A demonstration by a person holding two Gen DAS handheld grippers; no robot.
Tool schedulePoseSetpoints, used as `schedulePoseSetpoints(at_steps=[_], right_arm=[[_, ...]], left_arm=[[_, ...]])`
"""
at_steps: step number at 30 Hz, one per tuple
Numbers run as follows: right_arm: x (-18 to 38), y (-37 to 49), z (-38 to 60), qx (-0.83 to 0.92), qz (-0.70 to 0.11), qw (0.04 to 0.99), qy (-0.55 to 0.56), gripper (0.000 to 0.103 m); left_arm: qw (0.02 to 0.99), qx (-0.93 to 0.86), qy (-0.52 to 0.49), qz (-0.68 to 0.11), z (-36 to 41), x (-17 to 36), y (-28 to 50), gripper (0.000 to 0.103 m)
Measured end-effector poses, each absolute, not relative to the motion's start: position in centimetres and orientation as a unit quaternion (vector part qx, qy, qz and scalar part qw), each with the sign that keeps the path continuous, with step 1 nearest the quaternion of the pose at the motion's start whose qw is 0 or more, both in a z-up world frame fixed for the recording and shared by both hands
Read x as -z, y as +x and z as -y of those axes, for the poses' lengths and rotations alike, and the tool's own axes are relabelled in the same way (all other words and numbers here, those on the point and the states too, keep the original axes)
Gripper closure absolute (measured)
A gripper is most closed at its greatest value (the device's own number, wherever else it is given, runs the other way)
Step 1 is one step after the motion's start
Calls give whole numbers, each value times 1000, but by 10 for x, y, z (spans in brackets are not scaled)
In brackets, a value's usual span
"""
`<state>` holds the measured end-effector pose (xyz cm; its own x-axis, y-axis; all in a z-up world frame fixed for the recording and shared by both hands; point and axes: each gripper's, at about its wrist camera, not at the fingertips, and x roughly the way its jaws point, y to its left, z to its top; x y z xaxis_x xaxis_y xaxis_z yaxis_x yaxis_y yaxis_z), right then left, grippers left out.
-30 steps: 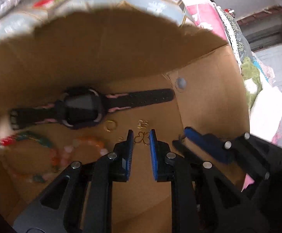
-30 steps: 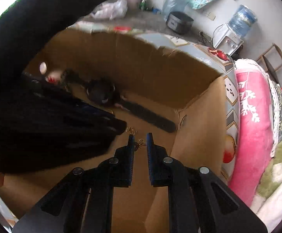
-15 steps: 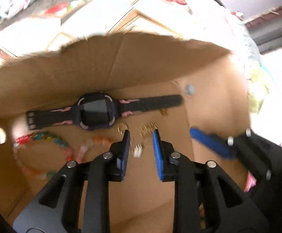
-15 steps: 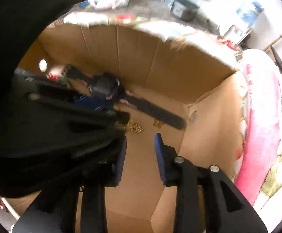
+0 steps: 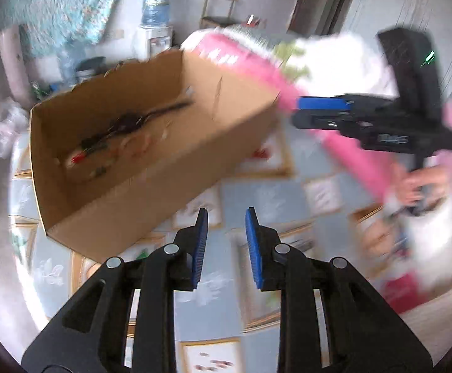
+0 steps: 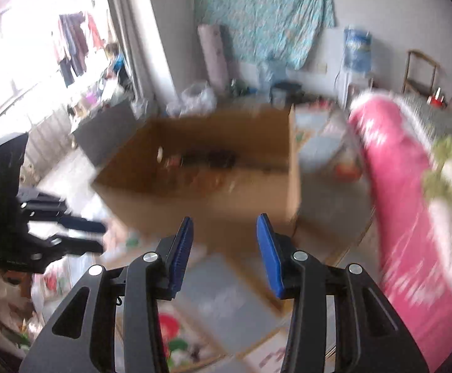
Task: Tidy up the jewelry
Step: 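Move the left tool to the gold spring piece and close on it, then carry the gold spring piece into the box and open the left tool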
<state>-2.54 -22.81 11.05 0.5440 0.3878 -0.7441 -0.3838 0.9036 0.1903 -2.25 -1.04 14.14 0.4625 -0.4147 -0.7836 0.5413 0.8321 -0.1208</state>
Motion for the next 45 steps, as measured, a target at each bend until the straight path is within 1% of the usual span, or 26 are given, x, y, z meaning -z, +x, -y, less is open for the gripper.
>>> schedulePoseSetpoints(at_steps=[3,4,5,6,7,12,15,16,17,26,27,30,33,36,37,39,41,42,43,45], right_arm=[[-65,-16,224,-232,-475,848,45,61],[-53,-12,221,-227,-485,843,46,61],[-44,-6,220,-226,-489,841,49,61],[-36,-3,220,-222,-492,840,59,61],[-31,1,220,-217,-493,839,70,61],[-16,14,226,-216,-494,836,104,61],[-14,13,224,-217,-489,838,104,61],[-15,12,223,-221,-488,838,106,61],[-16,11,222,-224,-487,837,106,61],[-12,13,210,-239,-482,836,106,61],[-14,12,209,-239,-479,838,103,61],[-26,9,208,-236,-474,843,95,61],[-54,-5,215,-249,-449,852,107,61],[-97,-4,221,-263,-408,867,117,61],[-111,4,222,-280,-408,860,128,61],[-131,26,224,-308,-411,844,154,61],[-144,47,219,-284,-411,857,124,61],[-148,58,221,-267,-414,863,109,61],[-150,78,218,-259,-425,861,100,61],[-149,107,214,-223,-442,865,74,61]], left_arm=[[849,270,89,-445,15,-104,-10,76],[849,271,88,-445,15,-96,0,71],[848,274,99,-442,21,-88,6,61],[852,264,111,-439,23,-83,9,58],[854,255,129,-436,30,-76,13,58],[853,257,147,-429,46,-64,22,58],[855,253,135,-433,43,-56,29,68],[854,256,143,-429,44,-55,29,76],[854,259,147,-426,45,-54,29,89],[858,242,151,-427,39,-54,17,90],[856,247,140,-432,35,-54,14,90],[866,244,129,-416,28,-62,6,90],[877,252,122,-390,24,-91,-11,90],[889,264,104,-359,21,-138,-13,90],[892,273,80,-352,16,-155,-5,90],[885,289,15,-364,6,-176,22,90],[866,303,-25,-398,4,-186,64,90],[861,292,-42,-414,5,-187,89,90],[842,294,-55,-449,10,-183,117,90],[820,276,-83,-495,16,-171,156,90]])
